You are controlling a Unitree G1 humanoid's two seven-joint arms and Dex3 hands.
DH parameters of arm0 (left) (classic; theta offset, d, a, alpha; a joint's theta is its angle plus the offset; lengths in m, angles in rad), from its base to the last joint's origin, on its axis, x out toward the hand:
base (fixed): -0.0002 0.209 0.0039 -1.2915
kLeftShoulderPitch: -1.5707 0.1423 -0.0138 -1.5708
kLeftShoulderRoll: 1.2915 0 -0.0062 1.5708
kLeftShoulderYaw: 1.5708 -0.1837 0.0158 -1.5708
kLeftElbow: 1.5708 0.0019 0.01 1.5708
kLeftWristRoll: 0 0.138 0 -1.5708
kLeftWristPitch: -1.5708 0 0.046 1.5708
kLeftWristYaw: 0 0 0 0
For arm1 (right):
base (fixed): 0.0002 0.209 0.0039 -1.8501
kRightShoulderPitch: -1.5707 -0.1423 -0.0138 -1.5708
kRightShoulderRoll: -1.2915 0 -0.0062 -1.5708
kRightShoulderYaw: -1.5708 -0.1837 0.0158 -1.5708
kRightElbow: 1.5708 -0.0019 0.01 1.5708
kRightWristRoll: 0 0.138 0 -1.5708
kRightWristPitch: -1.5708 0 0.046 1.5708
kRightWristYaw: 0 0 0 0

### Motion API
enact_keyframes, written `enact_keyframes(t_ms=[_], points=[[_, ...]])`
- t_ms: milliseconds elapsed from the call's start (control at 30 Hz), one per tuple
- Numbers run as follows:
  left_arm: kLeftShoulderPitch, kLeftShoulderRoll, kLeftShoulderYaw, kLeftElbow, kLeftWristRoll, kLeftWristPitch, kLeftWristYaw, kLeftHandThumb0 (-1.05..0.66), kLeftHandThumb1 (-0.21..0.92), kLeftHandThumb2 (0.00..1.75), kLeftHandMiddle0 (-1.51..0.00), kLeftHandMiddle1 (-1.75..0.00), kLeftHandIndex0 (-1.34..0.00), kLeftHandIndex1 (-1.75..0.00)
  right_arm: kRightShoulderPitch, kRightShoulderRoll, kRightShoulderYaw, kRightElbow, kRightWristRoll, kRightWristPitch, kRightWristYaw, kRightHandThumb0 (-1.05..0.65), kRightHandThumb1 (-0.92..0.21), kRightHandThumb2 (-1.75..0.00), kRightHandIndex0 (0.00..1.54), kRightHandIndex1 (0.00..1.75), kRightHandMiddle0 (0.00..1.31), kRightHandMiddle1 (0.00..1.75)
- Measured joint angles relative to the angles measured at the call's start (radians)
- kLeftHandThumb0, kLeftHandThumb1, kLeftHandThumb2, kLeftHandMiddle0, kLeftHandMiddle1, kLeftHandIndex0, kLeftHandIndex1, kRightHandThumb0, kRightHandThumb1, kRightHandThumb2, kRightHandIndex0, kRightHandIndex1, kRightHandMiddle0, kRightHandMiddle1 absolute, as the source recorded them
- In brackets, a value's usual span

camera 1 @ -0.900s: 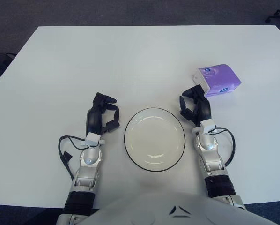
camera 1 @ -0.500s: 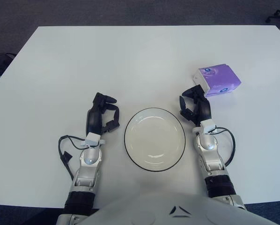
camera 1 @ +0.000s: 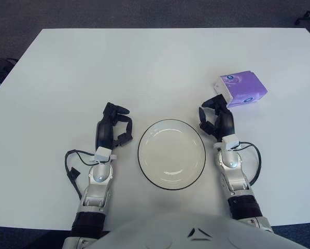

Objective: Put the tissue paper into the plate.

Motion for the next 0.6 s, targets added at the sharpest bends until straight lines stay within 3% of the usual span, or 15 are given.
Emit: enact_keyframes(t_ms=[167,300,367,433,500,600], points=[[-0.002,-0.001,-0.001,0.000,0.000,0.003,0.000,-0.01,0.50,1.01,-0.62,-1.43,-0.31,-1.75,-0.007,-0.046,0.006,0.005,-0.058,-0.138,-0.030,-0.35,-0.90,-0.55,0.46,1.28,0.20,1.75],[-0.003,0.001,0.000,0.000,0.000,0.003,0.000,-0.01,0.52,0.98,-0.61,-1.43,-0.30,-1.75,-0.026,-0.087,-0.003,0.026,-0.090,-0.200,-0.060,-0.35,-0.92,-0.53,0.32,1.23,0.19,1.75],[-0.003,0.001,0.000,0.000,-0.001,0.003,0.000,-0.01,0.53,0.97,-0.60,-1.42,-0.30,-1.75,-0.040,-0.114,-0.011,0.044,-0.125,-0.232,-0.090,-0.52,-0.78,-0.80,0.16,1.17,0.08,1.51],[-0.003,0.001,0.000,0.000,-0.003,0.004,0.000,-0.01,0.53,0.97,-0.60,-1.42,-0.30,-1.75,-0.051,-0.141,-0.024,0.065,-0.166,-0.266,-0.128,-0.59,-0.72,-0.91,0.09,1.14,0.04,1.41],[-0.003,0.001,0.000,0.000,-0.004,0.003,-0.001,-0.01,0.53,0.96,-0.60,-1.42,-0.30,-1.75,-0.061,-0.166,-0.036,0.086,-0.202,-0.294,-0.169,-0.64,-0.70,-0.94,0.05,1.10,0.02,1.33],[-0.003,0.001,0.000,0.000,-0.004,0.003,-0.001,-0.01,0.55,0.93,-0.59,-1.40,-0.30,-1.75,-0.075,-0.198,-0.053,0.118,-0.259,-0.323,-0.238,-0.76,-0.73,-0.87,0.01,0.90,0.01,1.14]])
